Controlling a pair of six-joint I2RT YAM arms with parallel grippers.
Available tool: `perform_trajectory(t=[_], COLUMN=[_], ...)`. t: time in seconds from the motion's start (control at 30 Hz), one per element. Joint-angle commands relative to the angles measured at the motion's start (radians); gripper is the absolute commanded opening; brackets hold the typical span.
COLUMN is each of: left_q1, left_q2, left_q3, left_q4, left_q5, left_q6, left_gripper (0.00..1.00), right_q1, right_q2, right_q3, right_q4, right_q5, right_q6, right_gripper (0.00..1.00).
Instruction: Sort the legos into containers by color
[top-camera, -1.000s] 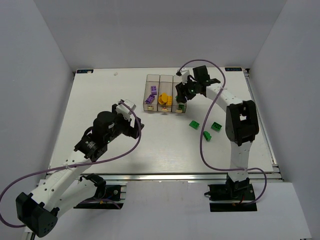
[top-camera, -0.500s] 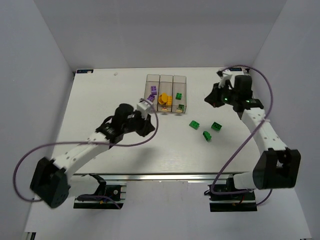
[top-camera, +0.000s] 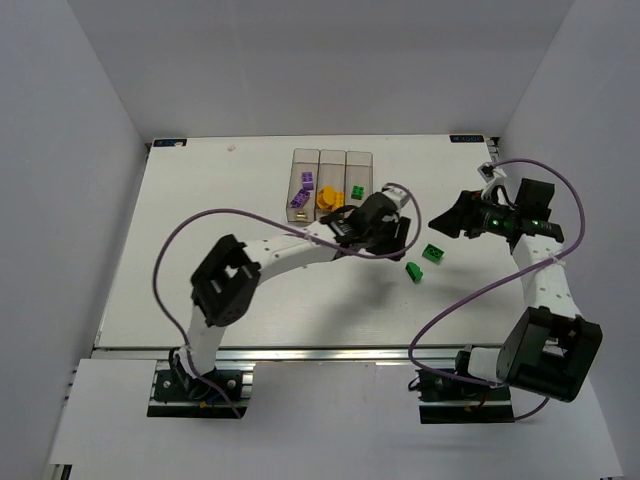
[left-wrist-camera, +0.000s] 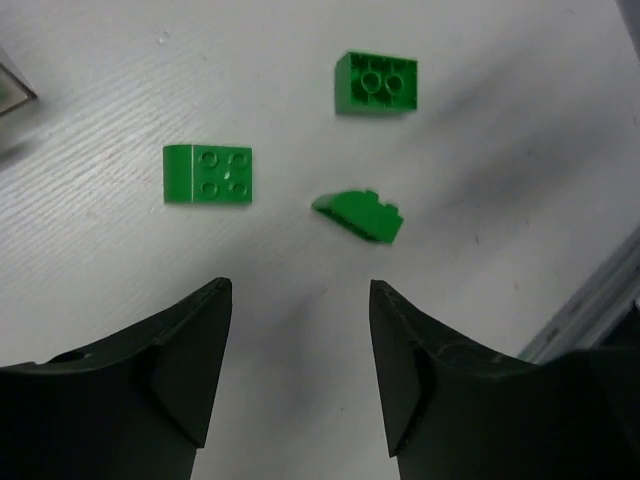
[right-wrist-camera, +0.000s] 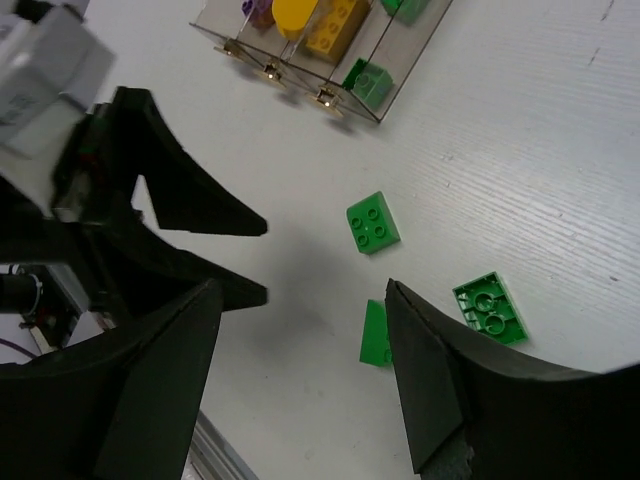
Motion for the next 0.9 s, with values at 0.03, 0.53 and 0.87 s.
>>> perform_trajectory(t=[0.03,0.53,0.87], left_q1=[-0.039,-0.050,-0.041], left_q2=[0.194,0.334,0.382], left_q3=[0.325,0.517,0.505], left_q4=[-0.260,-0.392,-0.340], left_q5=[-0.270,-0.395,-0.402], left_q6=[-0.119,-0.521,-0.688], left_gripper=[0.70,0.87,0.87], right_q1=[-0.063,-0.174,-0.215], right_q2=[-0.079,-0.156,-0.171], right_q3=[0.002,-0.031,-0.044], right_q4=[-0.010,0.030,0.043], right_q5=[-0.050,-0.119,-0.147], right_q6=[-0.042,-0.013,-0.002], right_gripper=[0.71,0.70,0.69])
